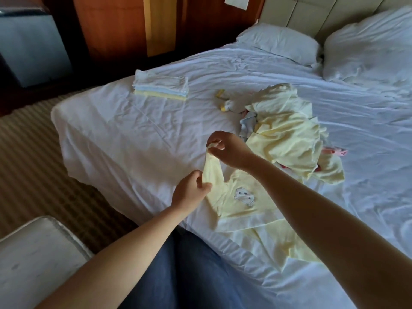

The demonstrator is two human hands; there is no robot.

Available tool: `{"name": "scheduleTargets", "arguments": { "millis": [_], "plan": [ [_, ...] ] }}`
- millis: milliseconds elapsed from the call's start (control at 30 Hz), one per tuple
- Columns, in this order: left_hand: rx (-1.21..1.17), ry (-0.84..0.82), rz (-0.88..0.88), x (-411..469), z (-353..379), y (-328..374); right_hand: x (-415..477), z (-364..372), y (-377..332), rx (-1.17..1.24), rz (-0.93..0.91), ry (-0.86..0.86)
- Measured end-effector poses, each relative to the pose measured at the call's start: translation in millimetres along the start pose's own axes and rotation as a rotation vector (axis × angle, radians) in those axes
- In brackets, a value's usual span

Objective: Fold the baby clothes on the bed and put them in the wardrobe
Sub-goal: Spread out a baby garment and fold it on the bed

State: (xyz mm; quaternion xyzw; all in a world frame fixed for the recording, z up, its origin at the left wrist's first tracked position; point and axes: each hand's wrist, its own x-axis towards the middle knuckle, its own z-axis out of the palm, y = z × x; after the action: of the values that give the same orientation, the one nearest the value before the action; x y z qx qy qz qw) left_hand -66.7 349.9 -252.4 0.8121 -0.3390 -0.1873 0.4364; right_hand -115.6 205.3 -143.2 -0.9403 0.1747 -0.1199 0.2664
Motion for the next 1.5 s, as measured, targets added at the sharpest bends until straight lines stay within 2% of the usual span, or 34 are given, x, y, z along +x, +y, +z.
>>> {"name": "scheduleTargets", "arguments": {
  "millis": [67,233,433,700,867,1067,1167,1267,1300,1367,1433,1500],
  "plan": [
    [-0.002,-0.008,-0.003,-5,-2,4,-12,-8,4,0.004,0.000,0.013],
    [0.004,-0.159,0.022,-21,2,15,-43,-28,17,0.036,0.015,0.100],
    [0.208,-0.207,0.147,-29,13,28,-92,-48,41,0.002,0.073,0.128],
    [0.432,-0.265,0.284,-31,26,38,-158,-40,74,-0.144,0.255,0.035],
    [0.515,-0.298,0.359,-34,33,42,-187,-25,95,-0.134,0.294,0.002],
    [0.624,-0.337,0.354,-35,37,51,-208,-9,112,-0.120,0.357,-0.081],
    [0.657,-0.179,0.508,-30,46,52,-209,-6,111,-0.107,0.389,0.073],
    [0.644,-0.119,0.675,-26,60,50,-206,3,109,-0.189,0.294,0.240],
    [0.644,-0.135,0.715,-25,66,48,-205,8,109,-0.228,0.271,0.238],
    [0.666,-0.219,0.757,-23,75,41,-206,18,109,-0.286,0.308,0.128],
    [0.755,-0.336,0.714,-23,80,32,-212,30,112,-0.337,0.356,-0.029],
    [0.844,-0.417,0.655,-21,79,20,-219,43,116,-0.397,0.353,-0.093]
  ]
}}
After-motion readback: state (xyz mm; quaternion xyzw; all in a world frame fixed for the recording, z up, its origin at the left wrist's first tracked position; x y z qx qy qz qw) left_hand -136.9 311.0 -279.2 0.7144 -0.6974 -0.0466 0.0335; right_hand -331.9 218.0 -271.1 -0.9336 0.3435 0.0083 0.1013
